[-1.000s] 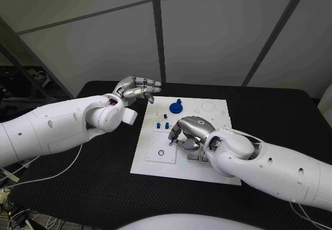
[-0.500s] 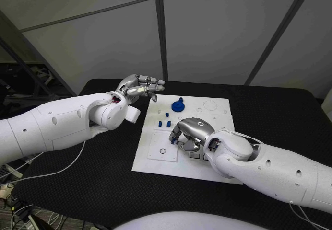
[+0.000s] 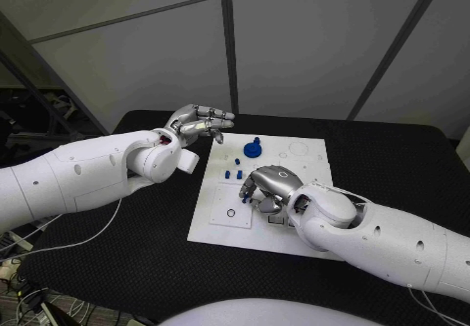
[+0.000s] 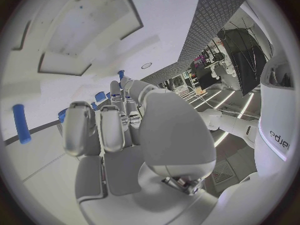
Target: Assemble the parts on the task board
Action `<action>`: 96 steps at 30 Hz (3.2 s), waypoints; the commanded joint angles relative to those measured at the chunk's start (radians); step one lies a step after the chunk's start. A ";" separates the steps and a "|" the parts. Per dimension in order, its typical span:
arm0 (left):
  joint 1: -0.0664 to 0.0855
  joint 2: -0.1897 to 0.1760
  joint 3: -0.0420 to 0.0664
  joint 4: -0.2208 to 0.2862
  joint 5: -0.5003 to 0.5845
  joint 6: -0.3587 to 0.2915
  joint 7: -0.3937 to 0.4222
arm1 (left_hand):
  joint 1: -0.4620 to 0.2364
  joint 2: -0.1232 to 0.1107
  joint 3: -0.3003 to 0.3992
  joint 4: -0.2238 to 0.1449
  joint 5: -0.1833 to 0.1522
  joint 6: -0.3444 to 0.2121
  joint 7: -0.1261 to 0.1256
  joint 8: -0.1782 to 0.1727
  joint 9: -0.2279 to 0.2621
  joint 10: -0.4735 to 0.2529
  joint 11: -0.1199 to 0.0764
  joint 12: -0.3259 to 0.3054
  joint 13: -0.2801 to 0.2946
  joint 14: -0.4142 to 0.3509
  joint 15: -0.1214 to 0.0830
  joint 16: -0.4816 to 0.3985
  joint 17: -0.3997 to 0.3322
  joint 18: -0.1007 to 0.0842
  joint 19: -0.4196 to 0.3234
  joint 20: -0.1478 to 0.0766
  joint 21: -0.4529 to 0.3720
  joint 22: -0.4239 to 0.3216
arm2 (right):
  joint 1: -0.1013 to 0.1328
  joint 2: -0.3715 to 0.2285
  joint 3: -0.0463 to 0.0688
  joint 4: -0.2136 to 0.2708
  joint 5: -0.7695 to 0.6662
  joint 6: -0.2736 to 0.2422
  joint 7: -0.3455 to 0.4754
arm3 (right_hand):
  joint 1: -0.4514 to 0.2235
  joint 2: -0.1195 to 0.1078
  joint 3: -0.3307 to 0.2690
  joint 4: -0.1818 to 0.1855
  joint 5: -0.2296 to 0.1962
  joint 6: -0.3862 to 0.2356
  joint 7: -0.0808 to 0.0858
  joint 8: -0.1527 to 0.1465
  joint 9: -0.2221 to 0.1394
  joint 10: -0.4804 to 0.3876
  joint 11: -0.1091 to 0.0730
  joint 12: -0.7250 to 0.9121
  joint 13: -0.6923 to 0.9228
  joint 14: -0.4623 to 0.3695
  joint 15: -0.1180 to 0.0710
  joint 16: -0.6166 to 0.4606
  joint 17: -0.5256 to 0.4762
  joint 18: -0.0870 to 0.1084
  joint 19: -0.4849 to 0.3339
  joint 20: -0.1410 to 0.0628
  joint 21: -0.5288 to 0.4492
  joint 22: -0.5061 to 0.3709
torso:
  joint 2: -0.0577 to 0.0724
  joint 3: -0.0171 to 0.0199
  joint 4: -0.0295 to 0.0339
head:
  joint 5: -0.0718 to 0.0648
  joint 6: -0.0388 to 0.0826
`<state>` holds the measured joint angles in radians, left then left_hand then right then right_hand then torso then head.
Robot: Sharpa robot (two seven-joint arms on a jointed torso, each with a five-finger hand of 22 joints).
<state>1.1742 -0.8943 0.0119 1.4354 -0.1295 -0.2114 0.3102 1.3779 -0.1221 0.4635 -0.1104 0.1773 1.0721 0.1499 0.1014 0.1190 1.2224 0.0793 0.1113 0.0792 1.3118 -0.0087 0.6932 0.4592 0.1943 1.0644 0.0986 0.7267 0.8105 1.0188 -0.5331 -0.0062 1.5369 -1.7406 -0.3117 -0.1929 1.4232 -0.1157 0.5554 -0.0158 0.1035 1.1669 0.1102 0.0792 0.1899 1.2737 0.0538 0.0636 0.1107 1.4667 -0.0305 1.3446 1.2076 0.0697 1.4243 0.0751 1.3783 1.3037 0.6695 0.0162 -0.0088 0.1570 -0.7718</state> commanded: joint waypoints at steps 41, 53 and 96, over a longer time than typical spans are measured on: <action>0.001 0.000 0.000 -0.003 0.004 0.047 -0.026 | -0.013 0.003 -0.008 -0.001 -0.012 -0.007 0.009 -0.011 -0.002 -0.008 0.007 -0.010 0.001 0.002 0.006 -0.010 -0.002 -0.012 -0.010 0.001 -0.010 -0.001 | 0.001 -0.006 -0.002 0.018 -0.034 -0.114 0.012 | -0.059 -0.077 -0.001 -0.028 -0.027 -0.140 0.046 -0.013 -0.052 -0.257 0.060 0.007 -0.045 0.004 0.052 -0.071 -0.112 0.036 -0.118 0.053 -0.158 -0.186 | -0.001 0.0010 -0.0012 | -0.001 0.001; 0.001 0.000 -0.002 -0.008 0.004 0.059 -0.032 | -0.013 0.004 -0.008 -0.001 -0.013 -0.008 0.009 -0.011 -0.002 -0.009 0.008 -0.010 0.001 0.001 0.006 -0.011 -0.002 -0.012 -0.011 0.002 -0.011 -0.002 | 0.005 -0.154 0.024 0.128 0.028 -0.135 -0.002 | -0.059 -0.078 -0.007 -0.028 -0.023 -0.128 0.046 -0.012 -0.057 -0.239 0.056 0.022 -0.042 0.008 0.049 -0.068 -0.108 0.035 -0.110 0.051 -0.155 -0.181 | -0.004 -0.0008 -0.0042 | -0.024 0.018; 0.001 -0.003 -0.004 -0.006 0.004 0.057 -0.029 | -0.012 0.002 -0.009 -0.003 -0.014 -0.009 0.009 -0.012 -0.002 -0.009 0.008 -0.011 0.001 0.000 0.006 -0.013 -0.003 -0.012 -0.012 0.002 -0.012 -0.002 | 0.070 -0.190 0.084 0.024 0.022 0.191 -0.063 | -0.046 -0.040 -0.006 0.008 -0.050 -0.092 0.032 -0.004 -0.084 -0.119 0.030 0.060 -0.036 0.025 0.028 -0.026 -0.061 0.017 -0.054 0.033 -0.098 -0.106 | -0.002 -0.0002 -0.0030 | -0.048 0.032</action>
<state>1.1738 -0.8968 0.0076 1.4282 -0.1290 -0.1613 0.2782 1.3739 -0.1181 0.4608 -0.1132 0.1688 1.0647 0.1573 0.0937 0.1181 1.2189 0.0828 0.1073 0.0788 1.3119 -0.0086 0.6854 0.4577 0.1944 1.0609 0.1021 0.7189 0.8098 1.0871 -0.7239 0.0773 1.5610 -1.7137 -0.1237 -0.2526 1.3757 -0.1674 0.5435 -0.0083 0.0573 1.0679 0.1423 0.0694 0.1042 1.1428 0.0860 0.1171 0.0733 1.4652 0.0066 1.3154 1.1439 0.0855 1.3639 0.1070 1.2758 1.1925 0.6685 0.0161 -0.0108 0.1086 -0.7389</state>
